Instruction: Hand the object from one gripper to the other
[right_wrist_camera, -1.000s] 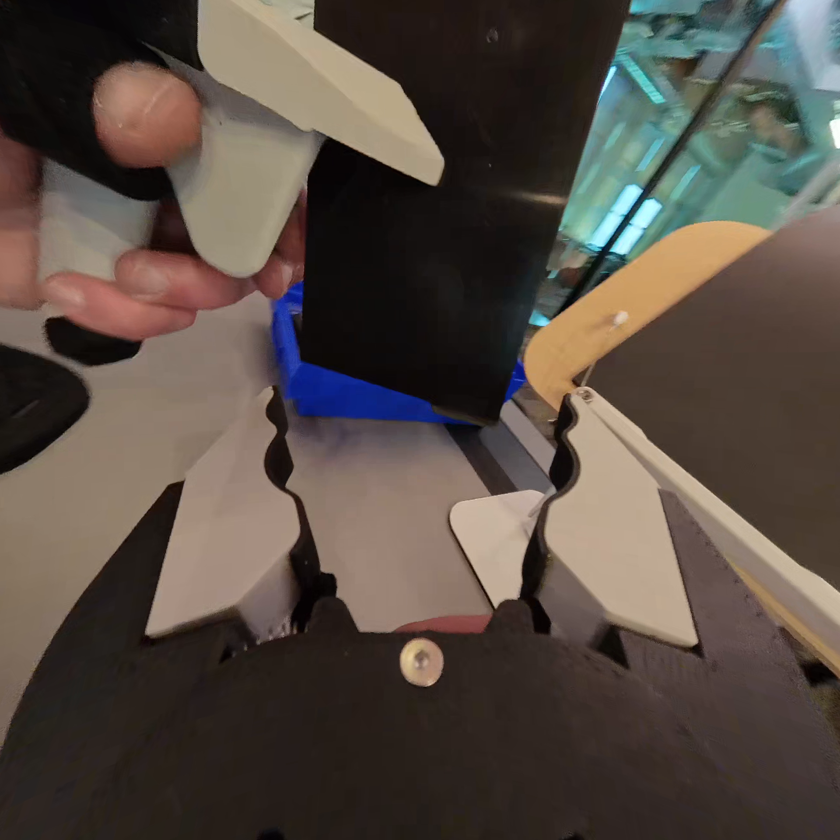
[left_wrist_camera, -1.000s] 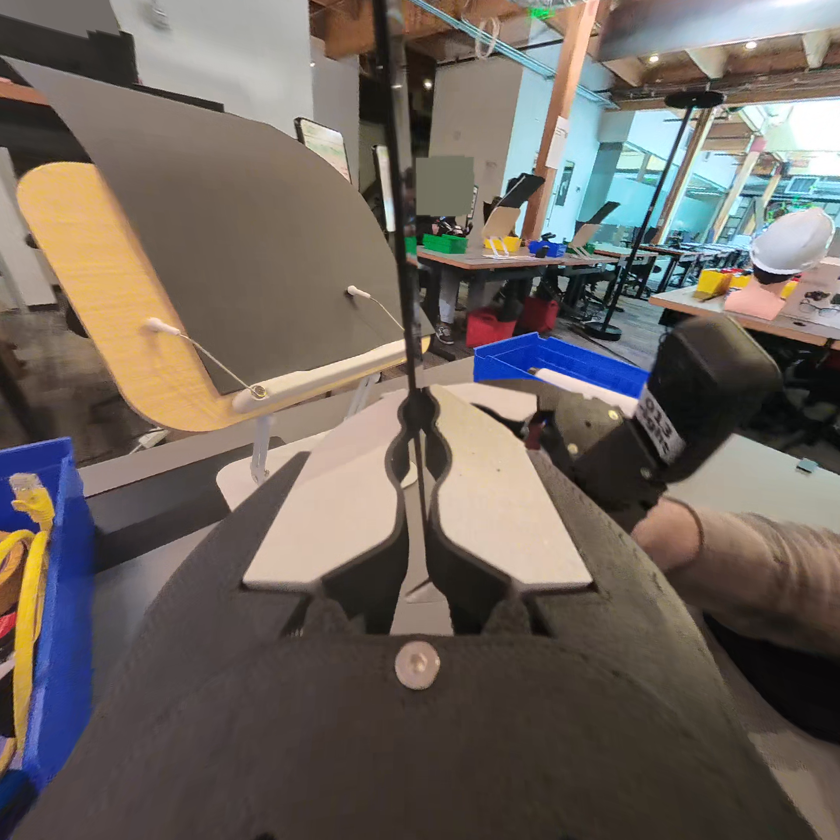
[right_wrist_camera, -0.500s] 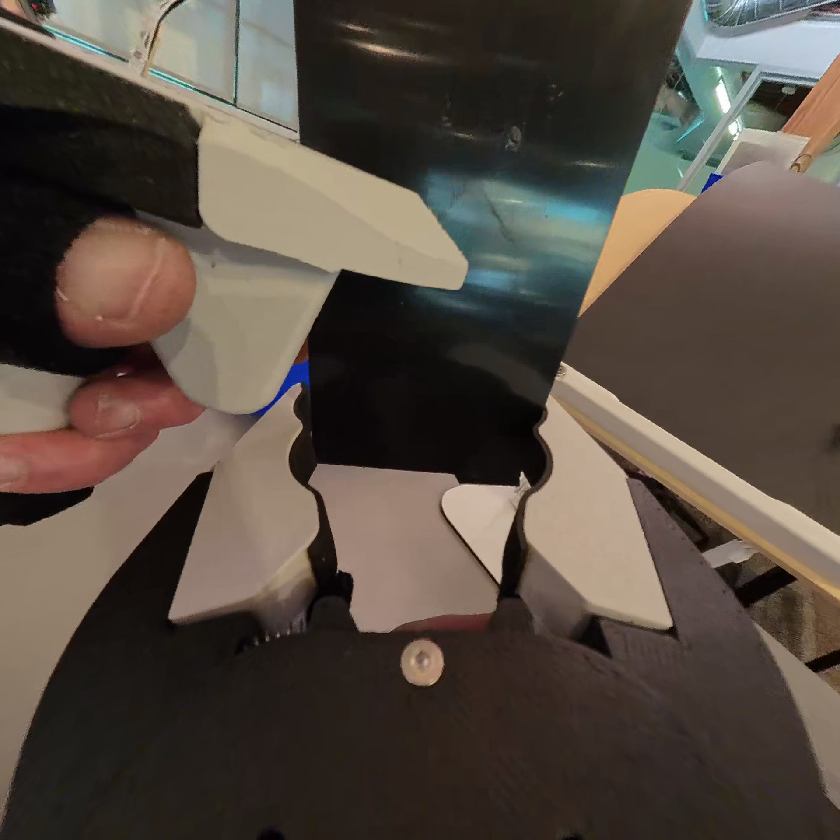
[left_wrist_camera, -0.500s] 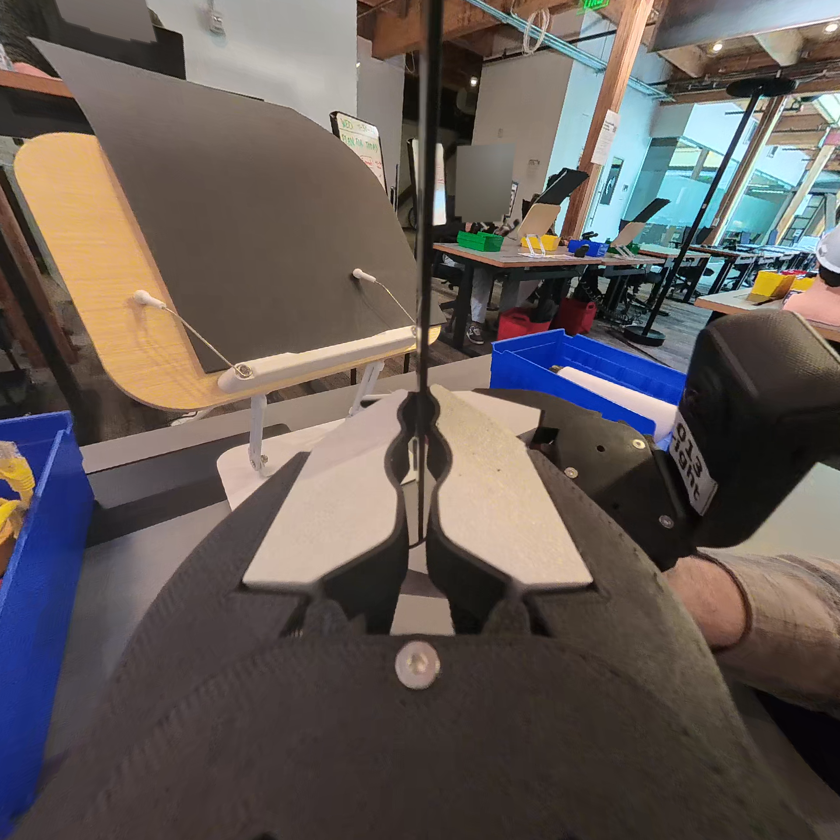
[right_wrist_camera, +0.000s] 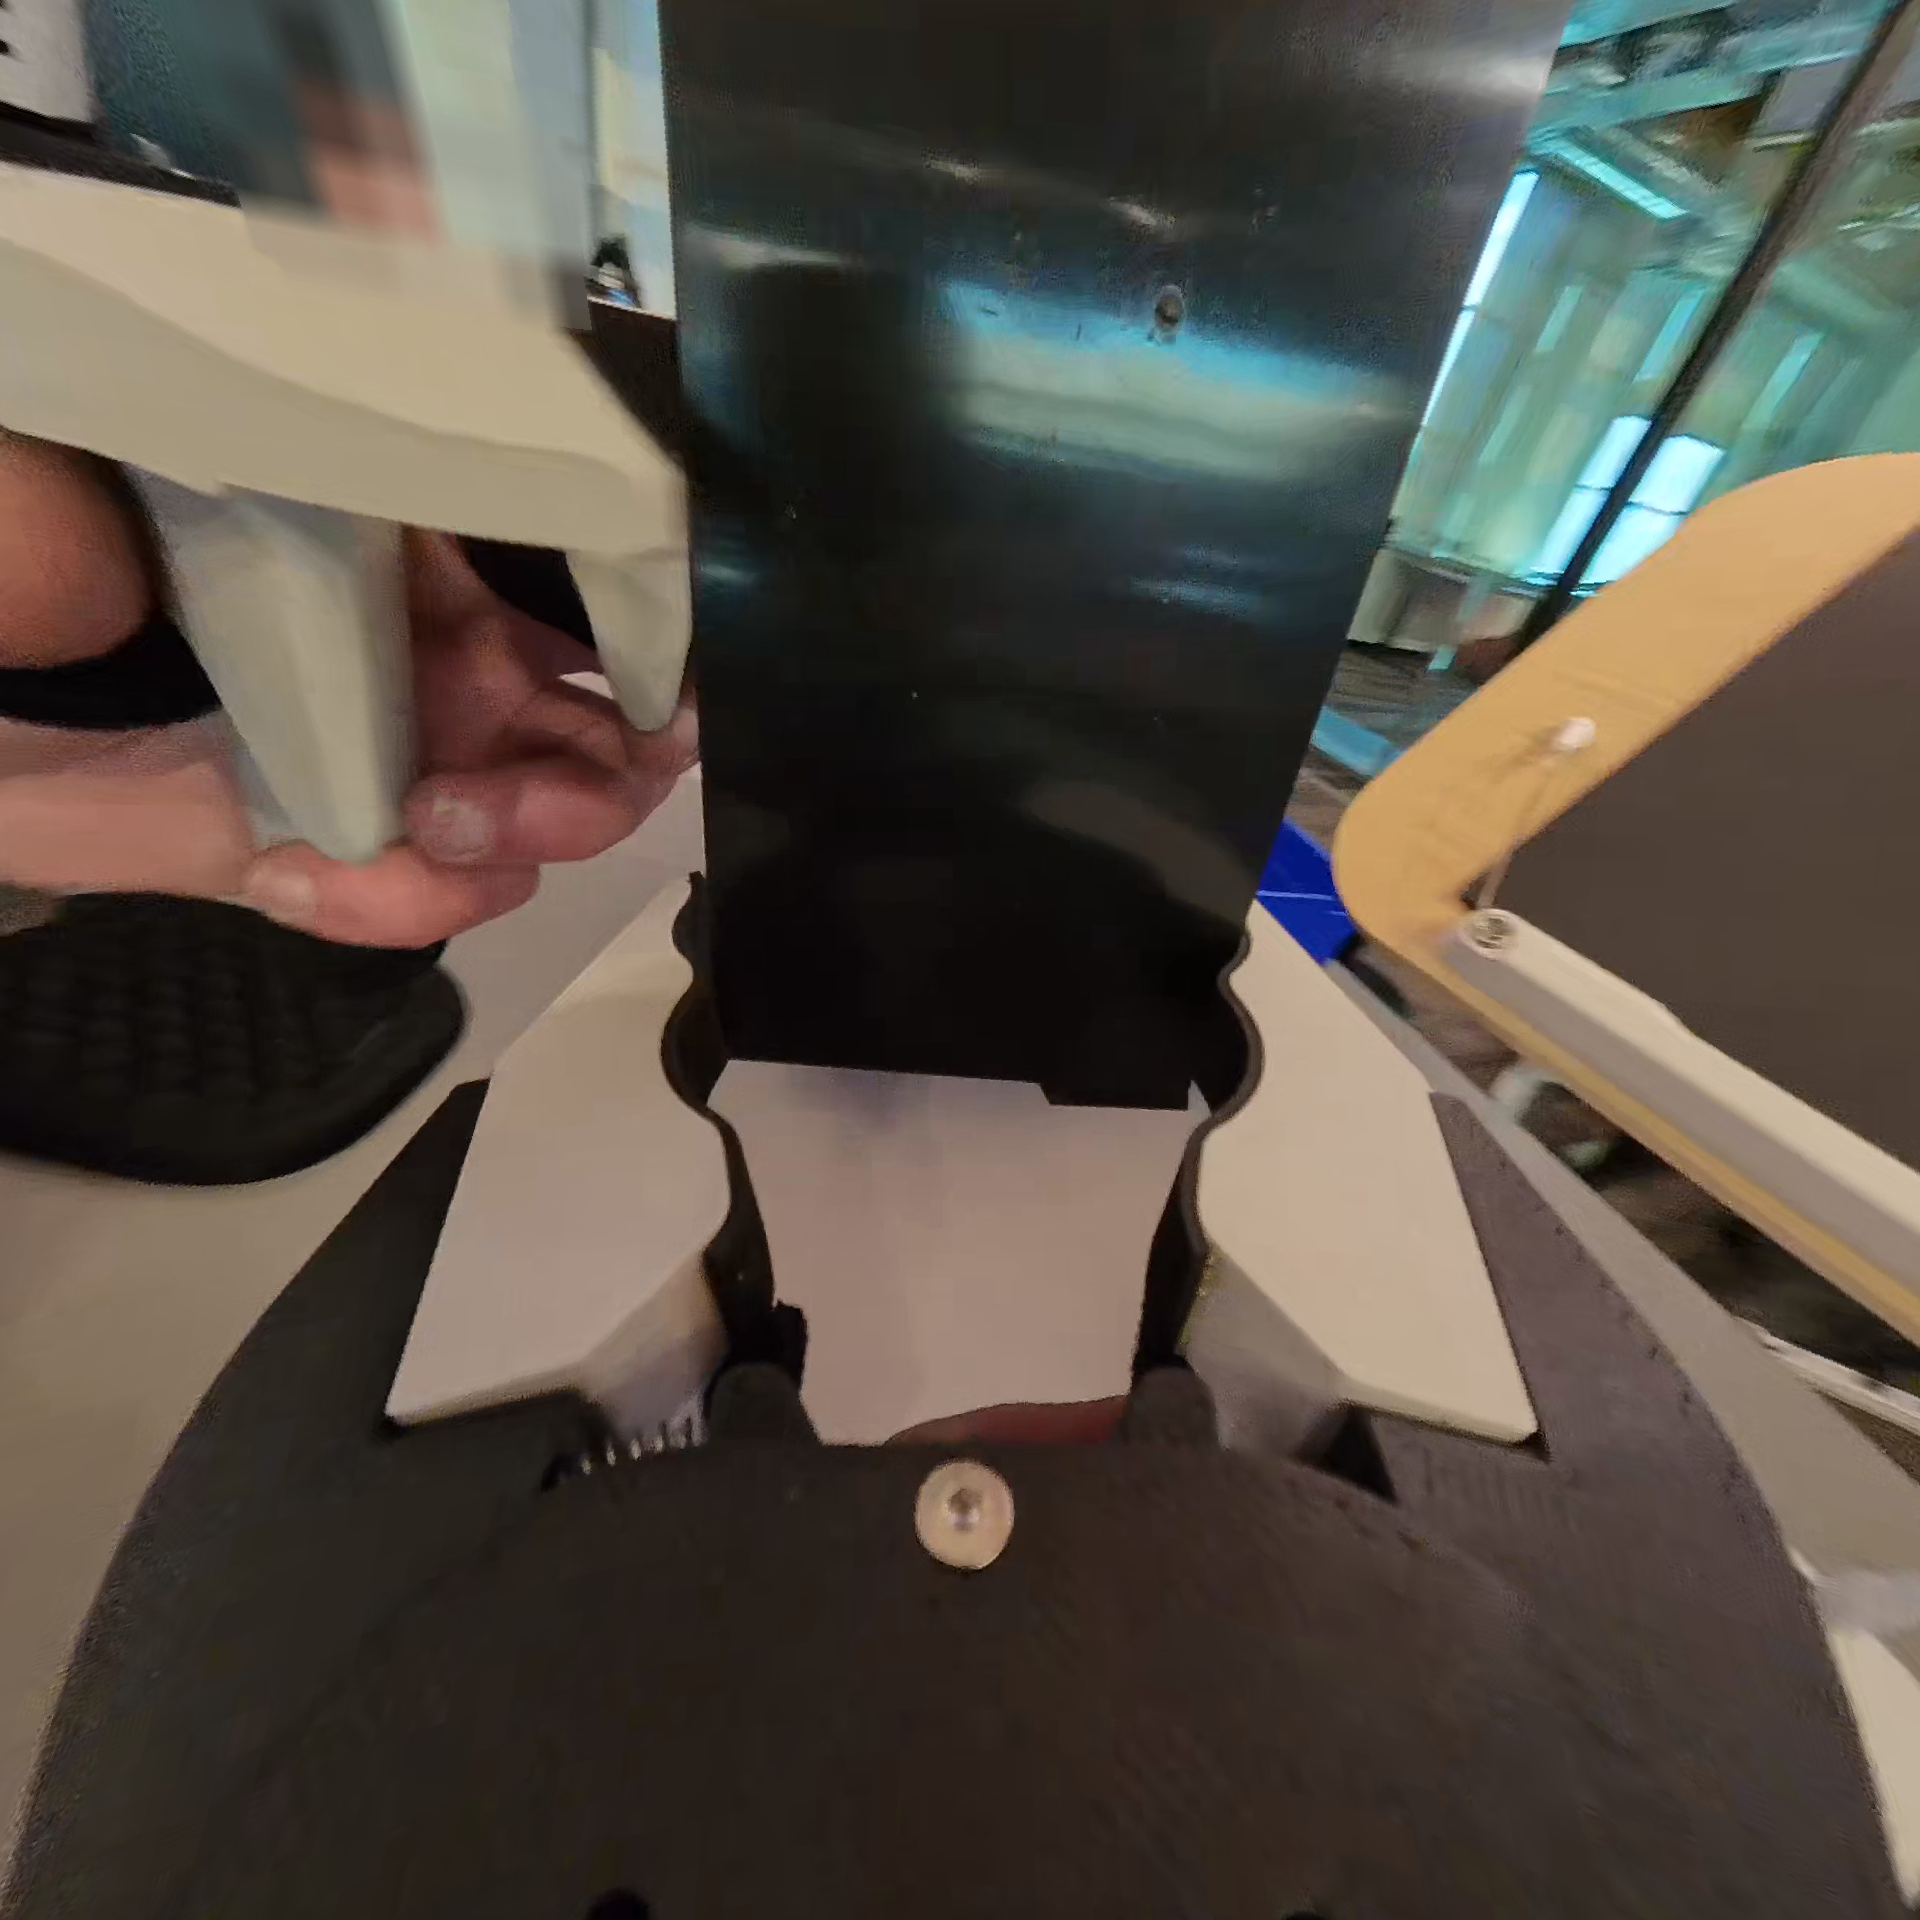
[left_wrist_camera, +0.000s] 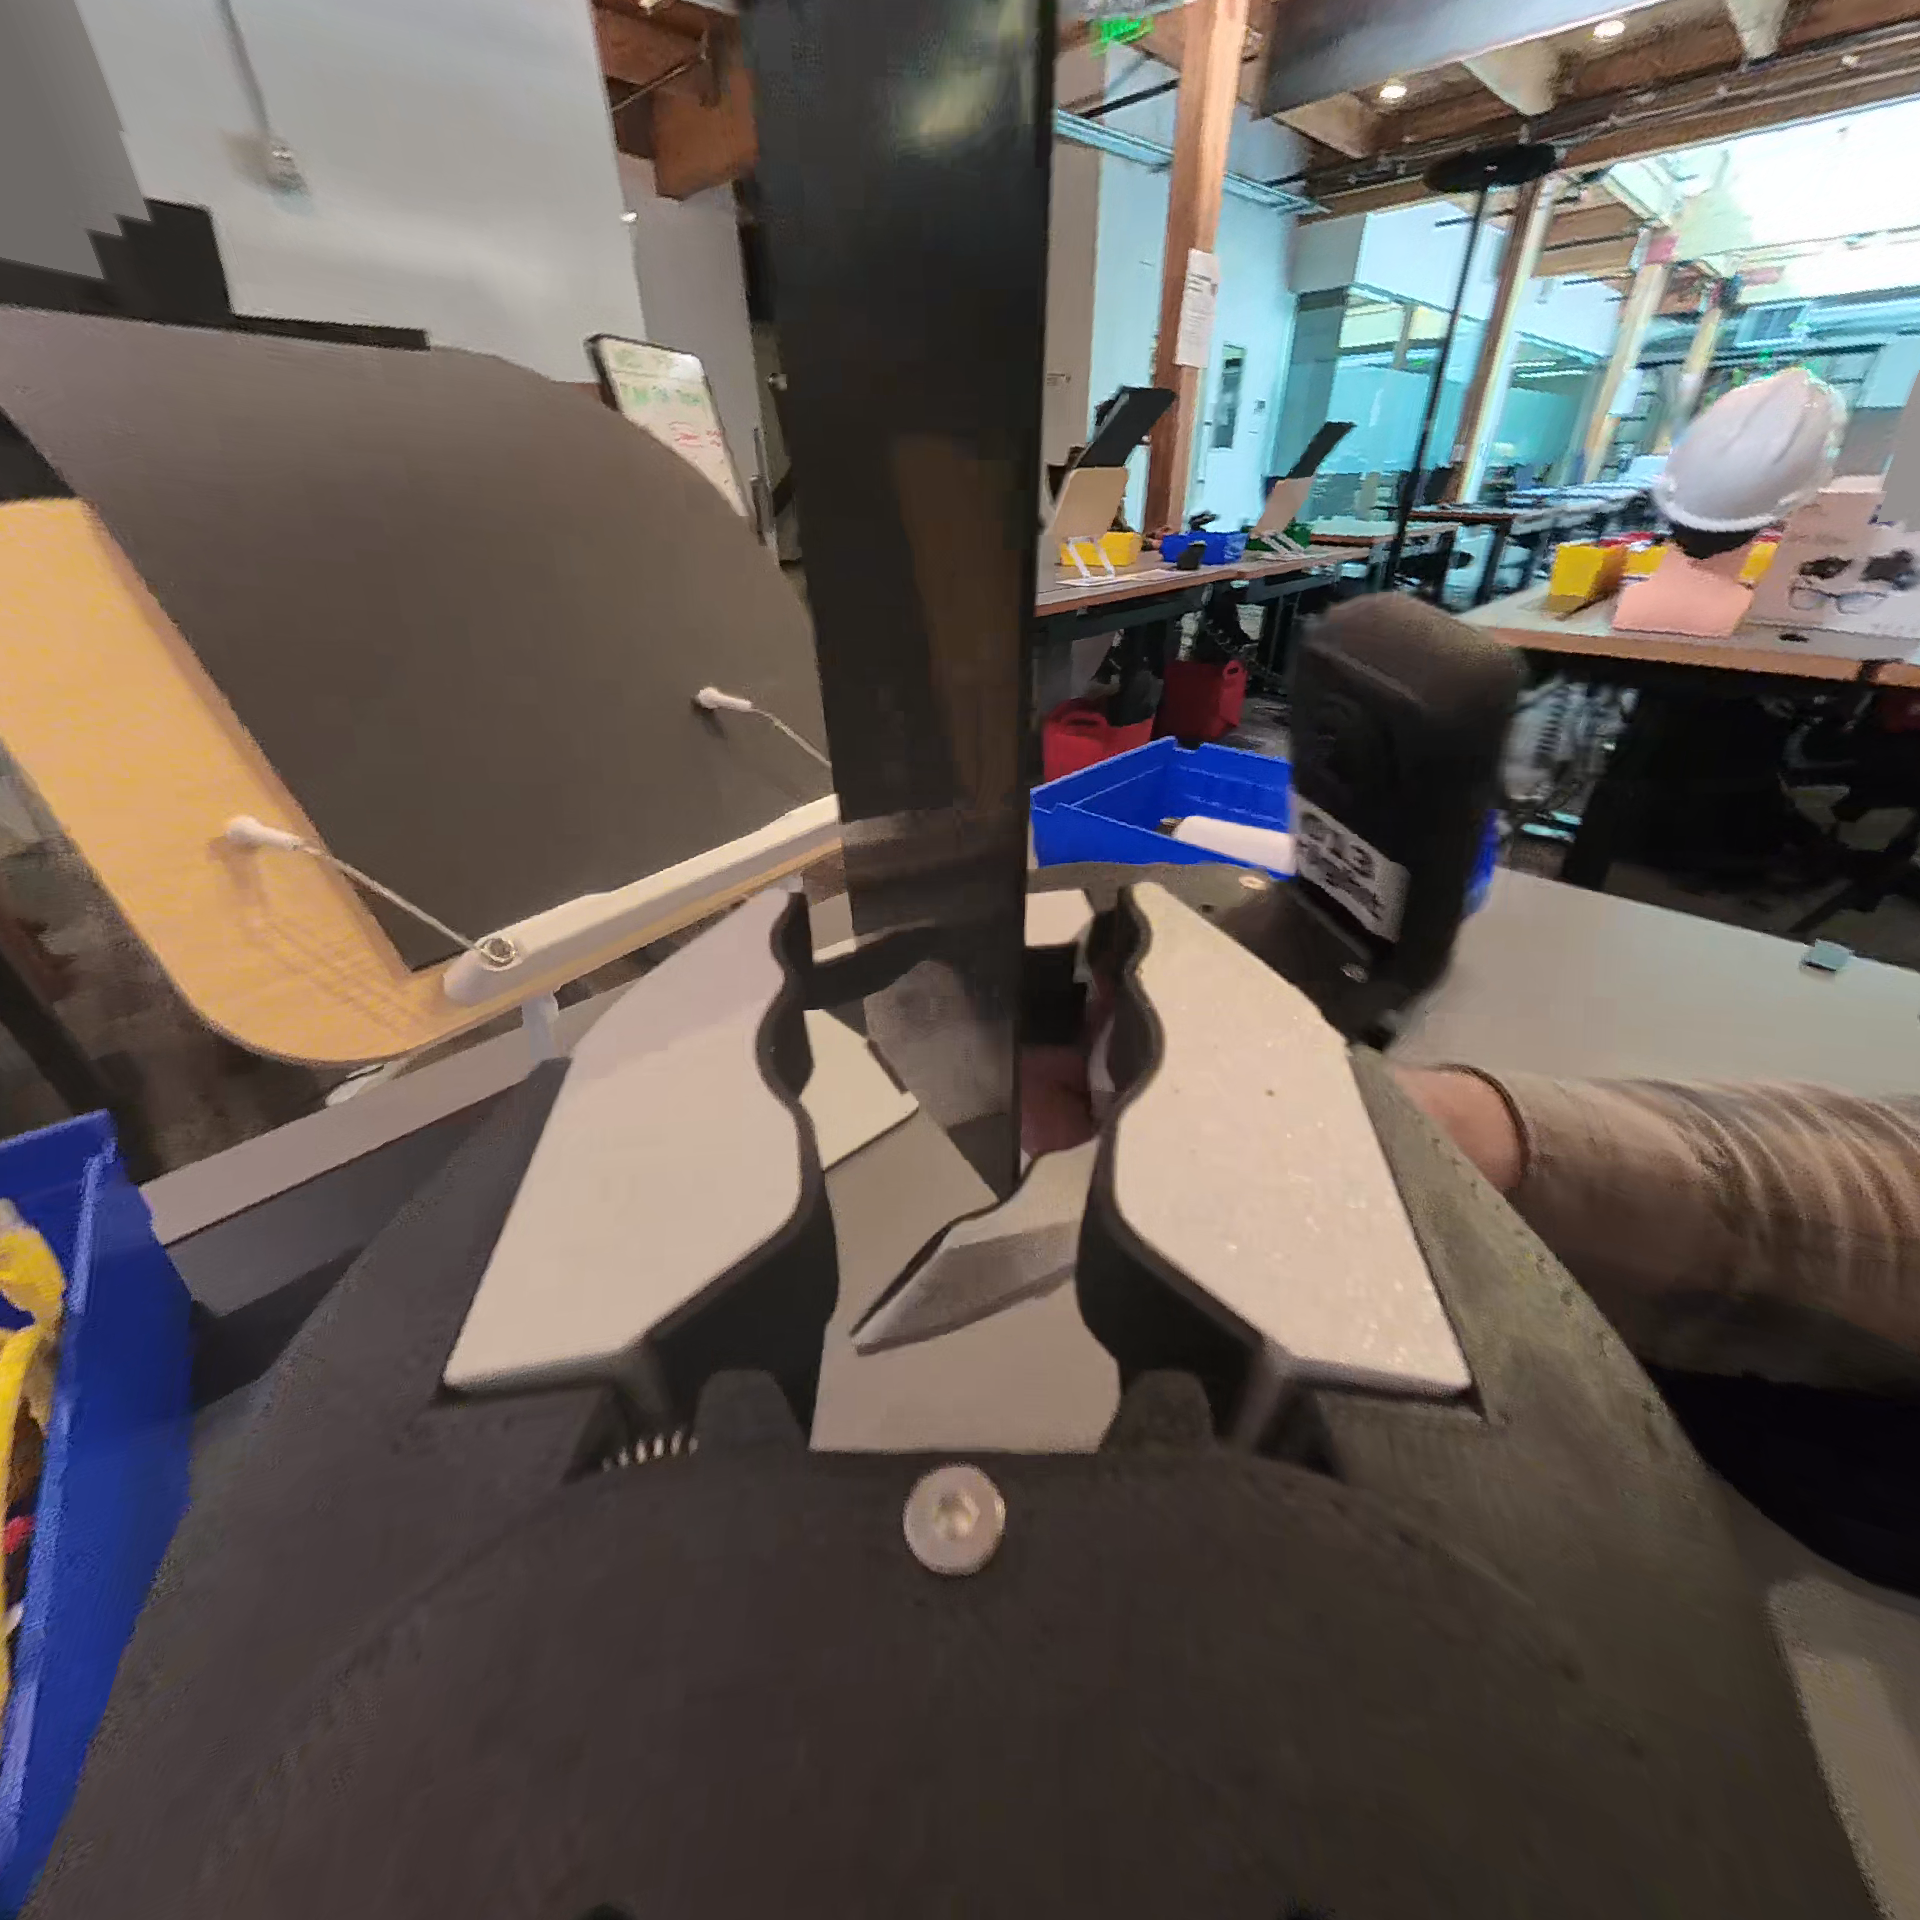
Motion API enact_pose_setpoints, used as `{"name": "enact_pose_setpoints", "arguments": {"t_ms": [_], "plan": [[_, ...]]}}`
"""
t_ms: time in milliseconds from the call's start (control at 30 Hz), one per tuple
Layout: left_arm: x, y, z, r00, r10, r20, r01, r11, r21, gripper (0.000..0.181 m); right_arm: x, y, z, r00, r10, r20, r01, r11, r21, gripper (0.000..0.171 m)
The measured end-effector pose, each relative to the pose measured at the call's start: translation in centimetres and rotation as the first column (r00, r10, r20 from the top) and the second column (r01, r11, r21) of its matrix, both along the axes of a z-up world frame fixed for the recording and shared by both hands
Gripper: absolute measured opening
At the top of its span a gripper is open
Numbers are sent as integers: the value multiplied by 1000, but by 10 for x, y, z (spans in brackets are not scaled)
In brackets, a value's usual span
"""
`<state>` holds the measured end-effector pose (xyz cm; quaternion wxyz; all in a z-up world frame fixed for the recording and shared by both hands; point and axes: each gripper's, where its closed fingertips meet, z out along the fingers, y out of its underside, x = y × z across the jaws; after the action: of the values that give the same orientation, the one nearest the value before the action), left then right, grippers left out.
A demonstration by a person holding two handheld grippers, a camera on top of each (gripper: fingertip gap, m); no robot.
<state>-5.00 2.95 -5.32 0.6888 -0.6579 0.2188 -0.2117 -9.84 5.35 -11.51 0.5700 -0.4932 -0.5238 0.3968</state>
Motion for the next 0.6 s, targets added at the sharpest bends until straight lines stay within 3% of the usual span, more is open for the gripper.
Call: {"name": "enact_pose_setpoints", "arguments": {"t_ms": [133,300,400,600], "plan": [[-3,-18,3,996,-91,-7,91,996,-14,58,11,-33,-5,946,322,18,-319,941,-110,91],[6,-40,0,958,-285,-15,285,958,-29,68,53,-97,-3,674,736,-63,-730,651,-206,91],[22,-54,-11,911,-411,-28,409,910,-64,72,75,-123,-5,515,853,-85,-840,481,-252,91],[50,-68,-26,851,-521,-64,517,853,-77,55,95,-159,-23,311,949,-49,-902,279,-330,91]]}}
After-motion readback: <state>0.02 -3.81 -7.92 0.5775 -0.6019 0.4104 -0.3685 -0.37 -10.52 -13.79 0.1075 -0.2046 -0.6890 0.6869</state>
